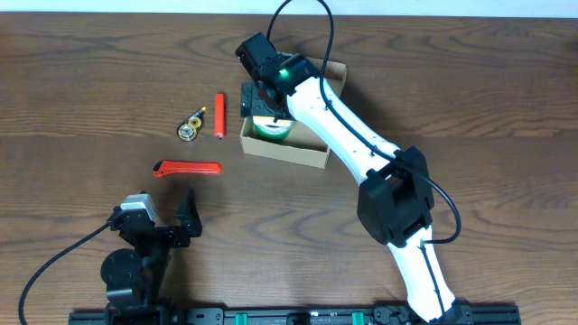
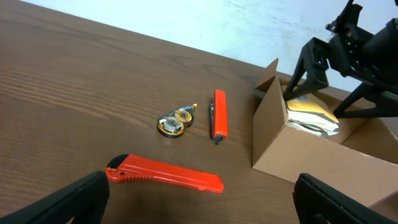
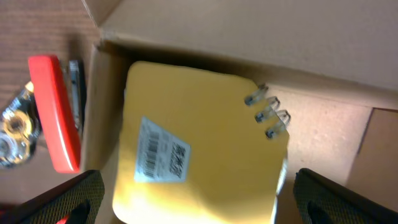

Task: Pack container
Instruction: 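Release the notepad and push it flat onto the tapes, then withdraw the right gripper and raise the left arm toward the table, then reach the left gripper to the red marker and grasp it, then carry the red marker with the left gripper into the box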

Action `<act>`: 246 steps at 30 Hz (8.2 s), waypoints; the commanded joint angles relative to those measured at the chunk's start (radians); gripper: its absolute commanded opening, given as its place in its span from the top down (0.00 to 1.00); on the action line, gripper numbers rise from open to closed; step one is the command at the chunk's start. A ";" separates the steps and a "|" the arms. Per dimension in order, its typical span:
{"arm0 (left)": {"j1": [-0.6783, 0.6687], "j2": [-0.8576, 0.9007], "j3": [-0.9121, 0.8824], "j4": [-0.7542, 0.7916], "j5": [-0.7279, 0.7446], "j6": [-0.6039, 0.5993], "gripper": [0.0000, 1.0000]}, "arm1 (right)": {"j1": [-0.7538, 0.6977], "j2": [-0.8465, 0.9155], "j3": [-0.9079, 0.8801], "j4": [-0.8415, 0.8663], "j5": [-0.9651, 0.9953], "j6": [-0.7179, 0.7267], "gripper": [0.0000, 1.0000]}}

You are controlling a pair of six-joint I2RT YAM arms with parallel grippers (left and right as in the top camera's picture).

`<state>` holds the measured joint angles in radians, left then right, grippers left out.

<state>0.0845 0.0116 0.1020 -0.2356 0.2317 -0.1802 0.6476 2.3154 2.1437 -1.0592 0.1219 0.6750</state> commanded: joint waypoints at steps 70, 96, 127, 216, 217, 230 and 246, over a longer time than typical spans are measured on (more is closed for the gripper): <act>0.007 -0.007 -0.026 -0.006 -0.010 0.000 0.05 | -0.321 -0.317 -0.594 0.053 -0.014 -0.382 0.01; 0.007 -0.007 -0.026 -0.006 -0.011 0.000 0.05 | -0.322 -0.430 -0.583 0.058 -0.062 -0.430 0.01; 0.007 0.584 0.713 -0.379 -0.157 0.212 0.05 | -0.404 -1.035 -0.583 -0.168 -0.246 -0.859 0.01; -0.301 2.021 1.081 0.117 -0.222 0.120 0.45 | -0.411 -1.041 -0.589 -0.198 -0.227 -0.871 0.01; -0.301 2.021 1.081 0.117 -0.222 0.120 0.49 | -0.411 -1.041 -0.589 -0.198 -0.227 -0.871 0.01; -0.301 2.021 1.205 0.021 -0.244 0.121 0.88 | -0.411 -1.041 -0.589 -0.198 -0.227 -0.871 0.01; -0.322 1.960 1.728 -0.492 -0.242 0.045 0.95 | -0.411 -1.041 -0.589 -0.198 -0.227 -0.871 0.01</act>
<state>-0.2192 2.0212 1.7725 -0.6891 -0.0013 -0.0803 0.2451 1.2861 1.5555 -1.2572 -0.1116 -0.1856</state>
